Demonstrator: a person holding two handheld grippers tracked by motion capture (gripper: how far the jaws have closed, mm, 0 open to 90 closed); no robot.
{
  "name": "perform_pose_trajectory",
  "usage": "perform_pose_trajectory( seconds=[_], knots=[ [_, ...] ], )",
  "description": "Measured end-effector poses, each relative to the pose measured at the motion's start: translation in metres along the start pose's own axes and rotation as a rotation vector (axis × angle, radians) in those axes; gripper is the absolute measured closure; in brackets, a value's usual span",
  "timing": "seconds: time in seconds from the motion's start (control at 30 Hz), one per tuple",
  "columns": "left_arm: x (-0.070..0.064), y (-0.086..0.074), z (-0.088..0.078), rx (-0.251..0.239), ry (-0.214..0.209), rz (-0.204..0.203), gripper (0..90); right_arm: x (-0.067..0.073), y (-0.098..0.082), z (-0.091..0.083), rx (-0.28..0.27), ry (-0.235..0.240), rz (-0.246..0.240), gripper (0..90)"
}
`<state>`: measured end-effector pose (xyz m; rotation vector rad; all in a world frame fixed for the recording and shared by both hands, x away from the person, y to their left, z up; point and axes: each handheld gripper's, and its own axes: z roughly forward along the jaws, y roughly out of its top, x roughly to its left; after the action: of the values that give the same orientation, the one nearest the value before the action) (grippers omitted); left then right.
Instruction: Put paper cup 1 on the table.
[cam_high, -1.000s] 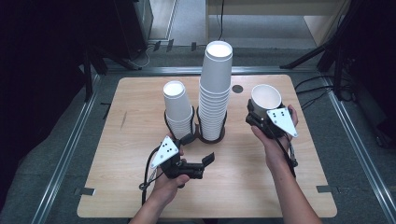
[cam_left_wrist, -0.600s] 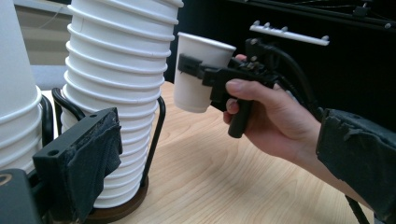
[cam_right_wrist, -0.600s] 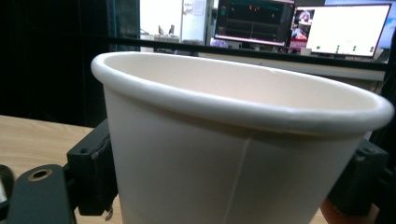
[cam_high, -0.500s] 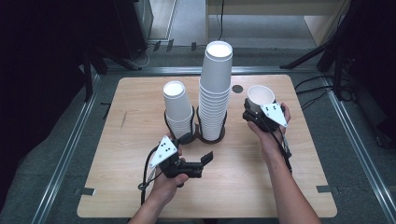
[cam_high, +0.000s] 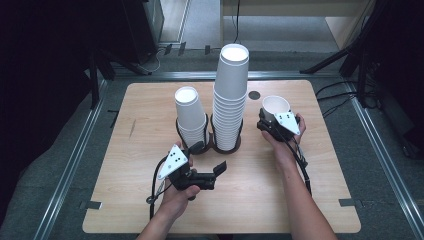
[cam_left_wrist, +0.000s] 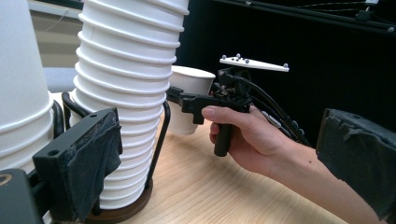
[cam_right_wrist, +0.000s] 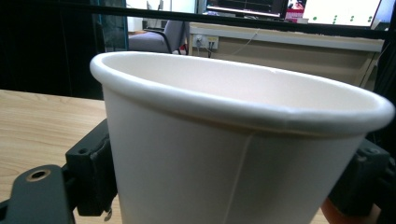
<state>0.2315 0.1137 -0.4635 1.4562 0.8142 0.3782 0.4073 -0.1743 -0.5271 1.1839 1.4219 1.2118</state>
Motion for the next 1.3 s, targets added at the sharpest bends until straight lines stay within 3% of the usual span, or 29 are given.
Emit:
perform_pose_trajectory(
  seconds=[0.77,1.03,1.3],
  knots=[
    [0.000,-0.001,0.000,0.007,0.002,0.000,0.6,-0.003,-0.010,0.006,0.073,-0.063,0.004,12.2],
    [0.000,-0.001,0.000,0.009,-0.001,-0.001,0.6,-0.002,-0.012,0.004,0.098,-0.051,-0.026,11.0],
    [0.000,-0.001,0.000,0.010,-0.003,-0.003,0.6,-0.003,-0.013,0.002,0.111,-0.046,-0.010,8.4]
  ],
)
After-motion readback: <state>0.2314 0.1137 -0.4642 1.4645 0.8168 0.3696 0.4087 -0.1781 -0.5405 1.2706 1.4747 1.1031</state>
